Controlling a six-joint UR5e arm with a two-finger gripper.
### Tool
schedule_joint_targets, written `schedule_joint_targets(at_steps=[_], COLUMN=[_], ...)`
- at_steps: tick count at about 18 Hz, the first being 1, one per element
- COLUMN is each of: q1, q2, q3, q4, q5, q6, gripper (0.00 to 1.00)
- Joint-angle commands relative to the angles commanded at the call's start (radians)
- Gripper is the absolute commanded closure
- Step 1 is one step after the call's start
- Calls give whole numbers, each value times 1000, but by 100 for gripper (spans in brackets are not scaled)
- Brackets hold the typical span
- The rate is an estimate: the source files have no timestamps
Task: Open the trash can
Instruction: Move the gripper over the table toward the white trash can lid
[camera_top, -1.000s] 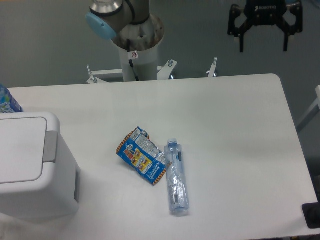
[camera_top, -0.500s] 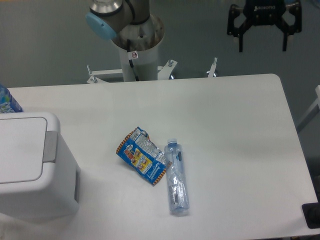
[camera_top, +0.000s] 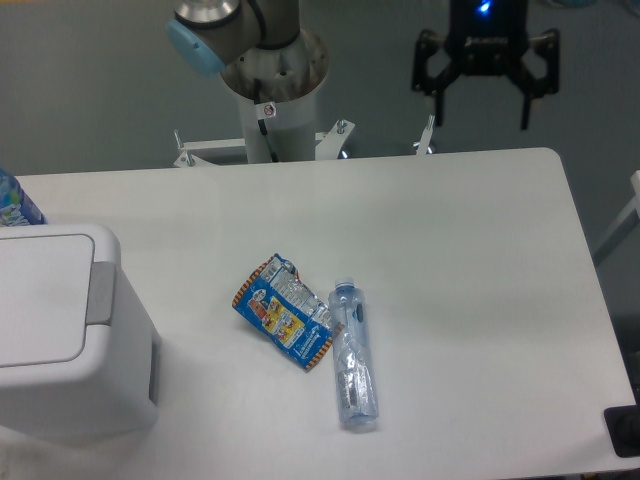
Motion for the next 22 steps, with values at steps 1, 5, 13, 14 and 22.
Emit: schedule_joint_targets(at_steps=[1,5,13,14,22], q1=[-17,-115,-304,-327,-463], q2=[0,-37,-117,-129,-218], q3=[-5,-8,0,3,43], q4=[18,132,198,212,305], q5=[-2,-3,-3,-5,-2], q6=[-74,-313,-672,-677,-827], gripper=[0,0,0,0,0])
